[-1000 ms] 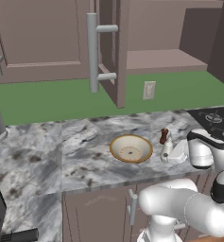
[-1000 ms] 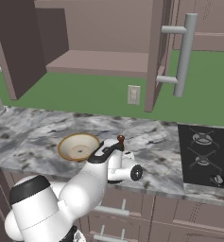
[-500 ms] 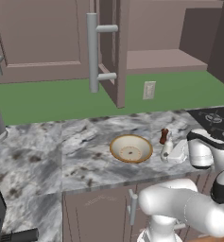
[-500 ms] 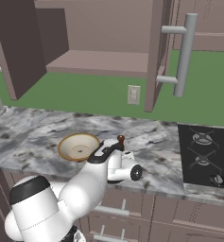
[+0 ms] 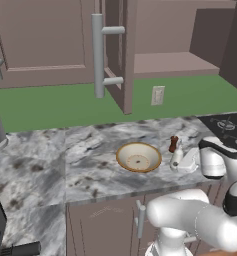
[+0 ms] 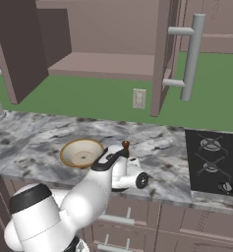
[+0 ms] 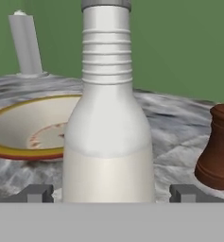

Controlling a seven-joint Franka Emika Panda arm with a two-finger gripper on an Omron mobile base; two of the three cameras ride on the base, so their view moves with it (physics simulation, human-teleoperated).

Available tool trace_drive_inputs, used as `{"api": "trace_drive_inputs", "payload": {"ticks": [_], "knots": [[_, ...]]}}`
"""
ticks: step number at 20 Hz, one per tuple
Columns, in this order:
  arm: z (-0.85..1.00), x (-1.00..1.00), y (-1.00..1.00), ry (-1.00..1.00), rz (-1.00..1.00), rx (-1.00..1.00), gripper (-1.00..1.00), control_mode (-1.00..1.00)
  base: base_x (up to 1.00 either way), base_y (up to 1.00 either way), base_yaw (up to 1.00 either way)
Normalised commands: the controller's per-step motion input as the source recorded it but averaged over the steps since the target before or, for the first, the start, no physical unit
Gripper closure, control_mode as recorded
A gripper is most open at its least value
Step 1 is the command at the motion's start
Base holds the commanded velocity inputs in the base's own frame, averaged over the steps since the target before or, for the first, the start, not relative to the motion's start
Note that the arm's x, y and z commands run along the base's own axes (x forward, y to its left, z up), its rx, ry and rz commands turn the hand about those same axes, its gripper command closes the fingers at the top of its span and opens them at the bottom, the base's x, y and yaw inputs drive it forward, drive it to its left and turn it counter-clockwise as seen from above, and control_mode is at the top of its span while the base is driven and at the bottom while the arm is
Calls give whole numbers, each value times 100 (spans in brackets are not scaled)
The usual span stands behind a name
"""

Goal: Retrieve the bottle and the shaker from the cabinet and place them next to the mixing bowl on the counter. Then add garlic from the fridge to the mixing bowl.

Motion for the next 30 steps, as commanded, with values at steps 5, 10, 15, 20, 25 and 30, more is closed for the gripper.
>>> {"api": "trace_drive_inputs", "payload": {"ticks": [5, 10, 15, 20, 25, 30], "knots": [[4, -23, -7, -4, 0, 0, -100, -100, 0, 0, 0], [21, -41, -14, -9, 0, 4, -100, -100, 0, 0, 0], [42, -43, -15, -11, 0, 1, -100, -100, 0, 0, 0], [57, -53, -1, -8, 0, 0, -100, -100, 0, 0, 0], [73, -47, 1, 2, -2, -1, -100, -100, 0, 0, 0], [93, -37, 22, 18, -9, -4, -100, -100, 0, 0, 0]]}}
